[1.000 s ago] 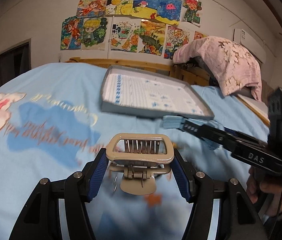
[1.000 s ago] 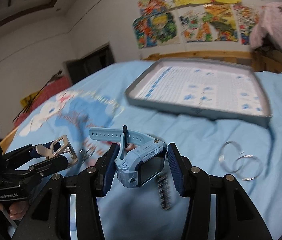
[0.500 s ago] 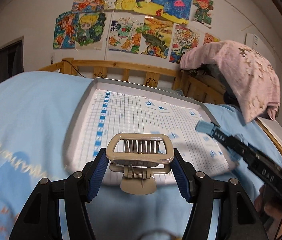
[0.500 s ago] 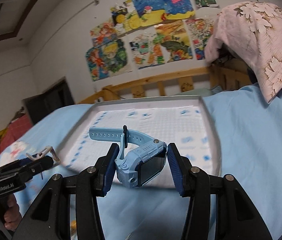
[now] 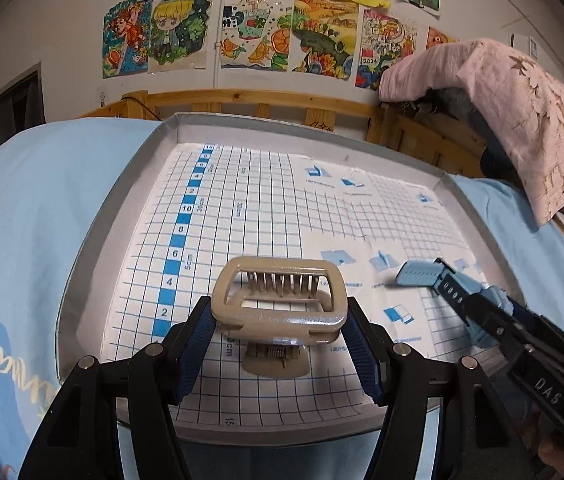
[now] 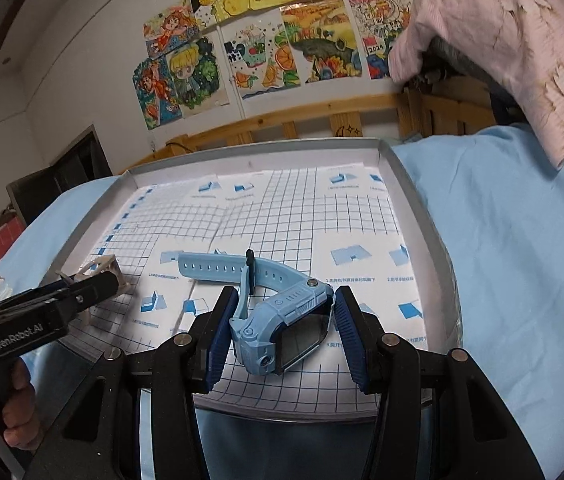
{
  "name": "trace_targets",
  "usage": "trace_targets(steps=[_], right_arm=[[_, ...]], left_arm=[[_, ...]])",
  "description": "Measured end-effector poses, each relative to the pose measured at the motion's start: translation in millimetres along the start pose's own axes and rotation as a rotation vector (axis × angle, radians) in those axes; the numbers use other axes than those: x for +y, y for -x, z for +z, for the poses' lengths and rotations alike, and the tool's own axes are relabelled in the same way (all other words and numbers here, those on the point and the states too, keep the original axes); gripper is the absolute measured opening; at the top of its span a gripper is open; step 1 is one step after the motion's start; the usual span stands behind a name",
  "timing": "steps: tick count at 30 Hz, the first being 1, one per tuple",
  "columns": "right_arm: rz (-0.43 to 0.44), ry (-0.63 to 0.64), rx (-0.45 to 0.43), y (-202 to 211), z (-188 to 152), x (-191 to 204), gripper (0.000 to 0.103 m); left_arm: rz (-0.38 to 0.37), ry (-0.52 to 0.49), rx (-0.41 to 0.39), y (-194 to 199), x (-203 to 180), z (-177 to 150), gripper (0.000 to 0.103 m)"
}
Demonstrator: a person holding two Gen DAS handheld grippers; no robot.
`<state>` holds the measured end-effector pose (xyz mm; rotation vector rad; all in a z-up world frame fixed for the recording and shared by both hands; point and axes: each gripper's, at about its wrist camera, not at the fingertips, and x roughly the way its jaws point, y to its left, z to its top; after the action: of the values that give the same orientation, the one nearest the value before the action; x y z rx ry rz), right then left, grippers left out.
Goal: Organize jewelry
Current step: 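Carry the claw clip with the left tool while the right tool carries the watch to the tray, then open the left tool over the tray while the right tool releases the watch beside it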
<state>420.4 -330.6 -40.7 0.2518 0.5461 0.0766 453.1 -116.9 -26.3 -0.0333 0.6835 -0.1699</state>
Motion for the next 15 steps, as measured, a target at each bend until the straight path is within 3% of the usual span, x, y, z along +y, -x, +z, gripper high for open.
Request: trace_targets(steps=[3, 5, 12, 15], right_arm=[[0.001, -0.012, 0.002, 0, -2, -2, 0.047], [0.01, -0.019, -0.003, 4, -4, -4, 0.049], [0.003, -0.02, -0.096, 41, -7, -6, 0.074], [0.003, -0.009, -0.136, 64, -13, -6, 0.084]], left_arm=[[0.0, 0.01, -0.006, 4, 2, -1, 0.08], [0.006, 0.024, -0.028, 11, 5, 0, 0.085], [0.019, 0.066, -0.129, 61, 14, -13, 0.102], [0.034, 0.077, -0.181, 88, 17, -26, 0.103]])
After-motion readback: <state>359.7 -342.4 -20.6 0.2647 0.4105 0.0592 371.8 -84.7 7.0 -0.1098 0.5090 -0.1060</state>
